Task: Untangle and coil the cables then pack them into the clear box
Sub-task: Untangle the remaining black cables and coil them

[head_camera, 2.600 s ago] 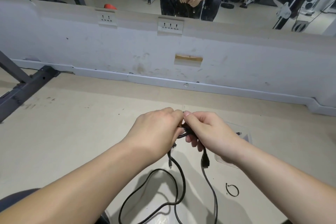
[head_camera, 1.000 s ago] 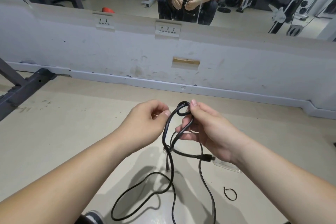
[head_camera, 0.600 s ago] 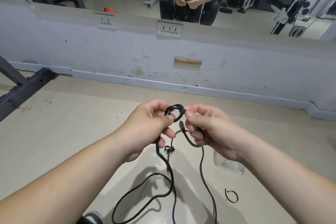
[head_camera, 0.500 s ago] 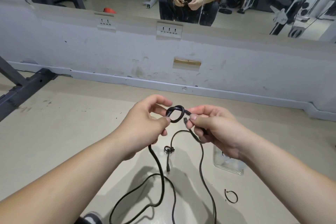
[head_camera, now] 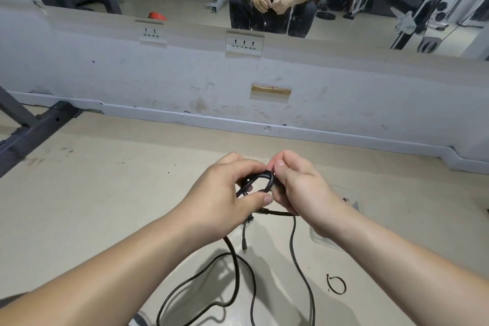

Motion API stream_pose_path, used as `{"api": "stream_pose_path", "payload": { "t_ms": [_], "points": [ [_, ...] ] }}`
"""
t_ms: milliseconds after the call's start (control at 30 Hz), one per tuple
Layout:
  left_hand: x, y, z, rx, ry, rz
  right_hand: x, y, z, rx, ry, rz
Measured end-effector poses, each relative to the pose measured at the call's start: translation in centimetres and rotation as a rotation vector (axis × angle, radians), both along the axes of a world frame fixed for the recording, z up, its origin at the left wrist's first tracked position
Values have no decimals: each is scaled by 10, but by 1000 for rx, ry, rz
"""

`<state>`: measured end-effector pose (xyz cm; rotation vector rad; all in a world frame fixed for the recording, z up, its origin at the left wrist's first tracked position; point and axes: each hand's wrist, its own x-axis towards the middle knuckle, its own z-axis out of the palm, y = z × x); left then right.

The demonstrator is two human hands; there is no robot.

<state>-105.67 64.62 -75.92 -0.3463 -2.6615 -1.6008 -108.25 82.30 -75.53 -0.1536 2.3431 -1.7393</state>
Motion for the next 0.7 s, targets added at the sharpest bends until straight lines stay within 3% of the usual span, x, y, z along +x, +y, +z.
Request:
{"api": "stream_pose_path", "payload": {
  "t_ms": [100, 233, 367, 500, 700],
  "points": [
    [2, 4, 0, -11, 1, -10, 1, -2, -1, 127, 100, -57],
    [11, 14, -1, -7, -23, -64, 3, -4, 0, 130, 137, -84],
    [14, 17, 1, 71, 32, -45, 11, -17, -4, -11, 38, -106],
    [12, 16, 4, 1, 30, 5, 8, -15, 0, -206, -106, -55],
    [4, 6, 11, -81, 72, 141, 1, 5, 10, -185, -189, 5]
  ]
}}
